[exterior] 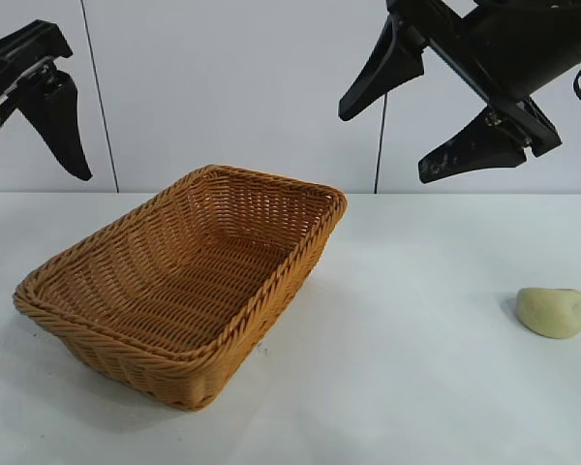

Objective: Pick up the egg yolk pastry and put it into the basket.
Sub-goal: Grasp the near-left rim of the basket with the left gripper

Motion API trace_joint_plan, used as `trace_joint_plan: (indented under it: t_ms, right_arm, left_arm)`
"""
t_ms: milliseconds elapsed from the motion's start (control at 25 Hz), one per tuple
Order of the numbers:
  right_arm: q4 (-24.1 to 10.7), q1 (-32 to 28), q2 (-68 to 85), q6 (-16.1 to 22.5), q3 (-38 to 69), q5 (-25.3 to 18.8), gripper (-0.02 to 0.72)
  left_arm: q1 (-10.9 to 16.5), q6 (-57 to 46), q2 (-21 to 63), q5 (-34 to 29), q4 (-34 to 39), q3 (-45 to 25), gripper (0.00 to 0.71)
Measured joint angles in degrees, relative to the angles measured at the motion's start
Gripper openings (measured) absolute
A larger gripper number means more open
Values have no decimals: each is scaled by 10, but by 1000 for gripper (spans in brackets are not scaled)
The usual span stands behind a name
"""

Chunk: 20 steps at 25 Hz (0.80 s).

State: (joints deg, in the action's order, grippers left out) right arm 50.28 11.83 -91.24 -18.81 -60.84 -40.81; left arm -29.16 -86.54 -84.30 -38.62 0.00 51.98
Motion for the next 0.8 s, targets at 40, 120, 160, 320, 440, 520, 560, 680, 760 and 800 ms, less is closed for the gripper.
trace_joint_plan:
  t_ms: [40,120,160,320,440,520,560,680,760,800]
  right_arm:
    - [0,0,0,0,0,0,646]
    - [0,0,0,0,0,0,646]
    - [0,0,0,0,0,0,646]
    - [0,0,0,0,0,0,646]
    - [0,0,0,0,0,-1,646]
    - [0,0,0,0,0,-1,646]
    - [0,0,0,0,0,-1,646]
    - [-1,0,0,0,0,-1,646]
    - [-3,0,0,0,0,-1,646]
    - [-3,0,0,0,0,-1,646]
  left_arm:
    - [0,0,-14,4,0,0,664]
    - [0,0,-39,13,-8,0,664]
    - [0,0,-50,17,-9,0,664]
    - [0,0,-99,43,-10,0,664]
    - [0,0,-130,54,-10,0,664]
    - [0,0,-149,64,-10,0,664]
    - [0,0,-159,71,-10,0,664]
    - [0,0,-177,99,-13,0,664]
    - [0,0,-181,106,-14,0,664]
    - [0,0,-182,109,-14,0,664]
